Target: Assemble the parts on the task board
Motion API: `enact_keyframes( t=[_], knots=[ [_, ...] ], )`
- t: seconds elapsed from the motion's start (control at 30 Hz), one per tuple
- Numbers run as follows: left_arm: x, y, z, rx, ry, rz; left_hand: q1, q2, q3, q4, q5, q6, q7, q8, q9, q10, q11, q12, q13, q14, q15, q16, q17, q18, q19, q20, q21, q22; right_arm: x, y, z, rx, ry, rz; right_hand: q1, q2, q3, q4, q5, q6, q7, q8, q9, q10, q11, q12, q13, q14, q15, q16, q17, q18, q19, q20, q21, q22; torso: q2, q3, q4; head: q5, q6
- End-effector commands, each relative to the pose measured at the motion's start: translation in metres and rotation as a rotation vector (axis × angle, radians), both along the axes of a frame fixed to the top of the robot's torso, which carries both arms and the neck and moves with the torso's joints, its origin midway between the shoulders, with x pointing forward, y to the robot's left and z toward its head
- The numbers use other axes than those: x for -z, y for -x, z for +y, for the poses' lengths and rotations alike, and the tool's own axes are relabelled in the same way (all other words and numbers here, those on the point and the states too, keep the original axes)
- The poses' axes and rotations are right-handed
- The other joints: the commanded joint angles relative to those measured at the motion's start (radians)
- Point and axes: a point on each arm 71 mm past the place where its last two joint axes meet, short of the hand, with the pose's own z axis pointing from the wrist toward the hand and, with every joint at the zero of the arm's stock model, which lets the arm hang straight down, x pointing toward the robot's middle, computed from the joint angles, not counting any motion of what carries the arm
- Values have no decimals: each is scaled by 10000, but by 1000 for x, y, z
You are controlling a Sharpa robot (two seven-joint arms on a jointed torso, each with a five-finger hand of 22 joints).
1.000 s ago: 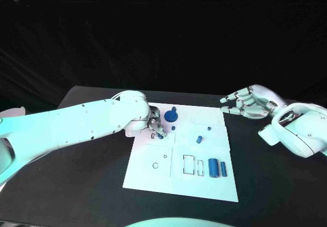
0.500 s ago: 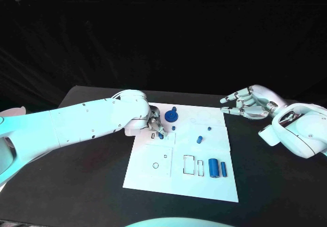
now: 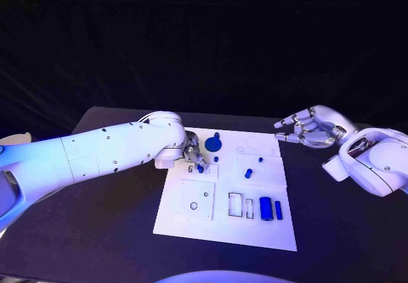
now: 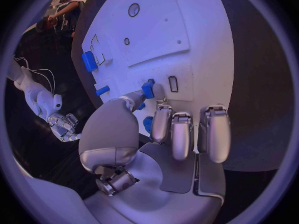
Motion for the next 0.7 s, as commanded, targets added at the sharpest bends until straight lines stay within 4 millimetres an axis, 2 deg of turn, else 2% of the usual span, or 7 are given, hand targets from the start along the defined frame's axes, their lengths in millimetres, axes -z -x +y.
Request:
enact_keyframes(
  t=[0.03,0.33,0.7],
  knots=[
    [13,6,5,-88,-791,665,-119,33,-113,38,-20,80,-9,-24,20,90,-18,37,116,1068,-76,31,2631,-208,675,-73,44,1911,1,1,1,-133,107,26,34,-3,-76,-7,18,70,4,15,-4,11,18,-55,-8,773,-47,-45,1346,61,1,-77,-32,-5,-5,-5,2,-7,-11],
    [13,6,5,-58,-816,700,-228,-10,-681,248,-21,181,-35,-38,72,145,-40,98,193,1068,-94,31,2631,-239,738,-91,120,2038,1,1,1,-125,110,29,11,-13,-99,8,3,70,3,14,-4,10,19,-54,-11,771,-46,-54,1335,62,-3,-76,-38,-15,-1,-3,7,-10,-28],
    [13,6,5,-45,-854,681,-295,49,-1193,491,-18,267,-62,-35,126,192,-61,141,249,1068,-106,31,2631,-269,798,-105,191,2157,1,1,1,-121,110,26,-2,-16,-112,17,-9,70,3,13,-3,5,20,-63,-22,770,-46,-57,1331,62,-3,-76,-40,-16,0,-3,5,-12,-42]
  ],
)
